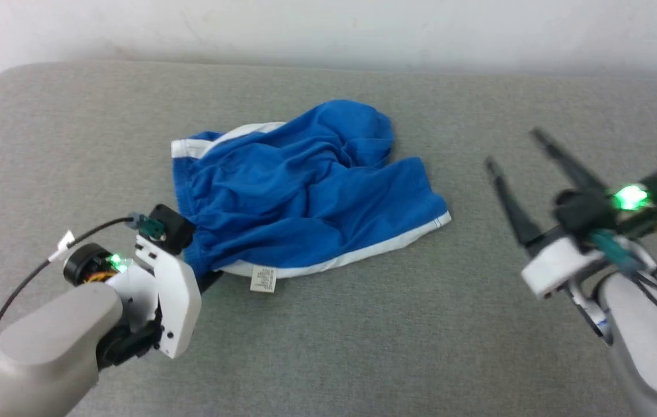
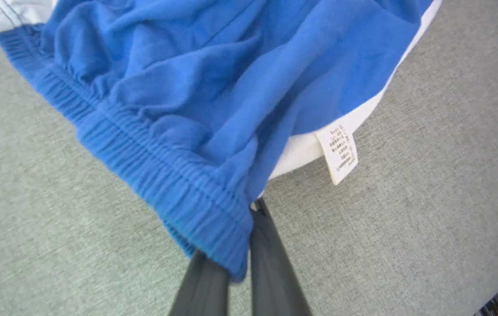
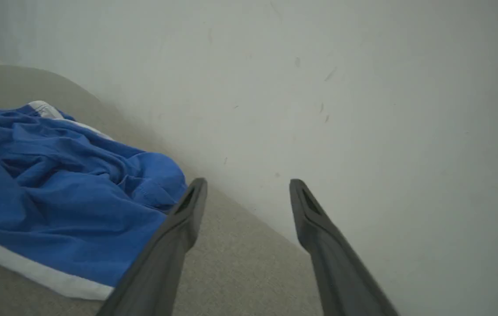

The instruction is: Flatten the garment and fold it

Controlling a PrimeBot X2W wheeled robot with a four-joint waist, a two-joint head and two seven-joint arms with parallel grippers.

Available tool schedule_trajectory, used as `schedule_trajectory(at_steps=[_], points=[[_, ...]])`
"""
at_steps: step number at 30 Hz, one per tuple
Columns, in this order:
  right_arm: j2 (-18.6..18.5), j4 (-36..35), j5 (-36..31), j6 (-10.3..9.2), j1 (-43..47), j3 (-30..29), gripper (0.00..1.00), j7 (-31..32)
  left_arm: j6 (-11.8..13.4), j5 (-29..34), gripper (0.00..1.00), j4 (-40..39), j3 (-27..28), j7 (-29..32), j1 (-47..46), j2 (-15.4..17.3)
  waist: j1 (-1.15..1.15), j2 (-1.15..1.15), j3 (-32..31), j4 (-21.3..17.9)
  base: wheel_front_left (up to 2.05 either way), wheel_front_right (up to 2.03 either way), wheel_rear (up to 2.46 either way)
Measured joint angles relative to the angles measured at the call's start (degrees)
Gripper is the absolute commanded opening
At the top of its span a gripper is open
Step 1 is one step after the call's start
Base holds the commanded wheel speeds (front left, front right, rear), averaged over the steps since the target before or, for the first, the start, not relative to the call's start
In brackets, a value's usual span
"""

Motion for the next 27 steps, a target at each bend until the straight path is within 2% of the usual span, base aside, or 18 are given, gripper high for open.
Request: schedule_trajectory(at_steps=[3,6,8,12,17,19,27], points=[[-5.8,6.2,8.2,0.01,-6.3,13.8,1.0,9.0,0.3,0.0,0.0,-0.7,-0.1,-0.3,0.4,-0.4,-0.01,0.0,-0.6,1.0,0.0,0.0,0.0],[-10.7,7.1,19.3,0.0,-13.3,27.6,1.0,18.9,0.4,0.2,0.0,-0.8,-0.1,-0.5,0.4,-0.7,-0.01,0.0,-0.7,1.7,0.0,0.0,0.0],[-13.1,6.4,26.2,0.01,-17.8,34.8,1.0,24.7,0.4,0.6,0.0,-0.7,-0.1,-0.8,0.3,-1.0,-0.01,0.0,-0.4,1.9,0.0,0.0,0.0],[-15.9,6.0,36.7,0.0,-25.9,45.0,1.0,35.1,0.4,1.1,0.0,-0.4,-0.1,-1.2,0.1,-2.4,0.0,0.0,0.8,2.4,0.0,0.0,0.0],[-16.0,8.0,45.7,0.0,-32.8,53.6,1.0,43.8,-0.2,1.8,0.0,1.1,-0.1,-2.2,-1.5,-4.3,0.0,0.0,2.8,3.3,0.0,0.0,0.0],[-15.6,10.0,48.4,0.0,-34.5,54.9,1.0,44.6,-0.6,2.4,0.0,1.4,-0.1,-2.6,-2.4,-4.9,0.0,0.0,3.7,3.7,0.0,0.0,0.0],[-13.1,15.4,50.5,-0.02,-36.3,57.2,1.0,45.4,-1.2,2.7,0.0,3.1,0.0,-3.9,-3.9,-6.6,-0.01,0.0,7.6,5.2,0.0,0.0,0.0]])
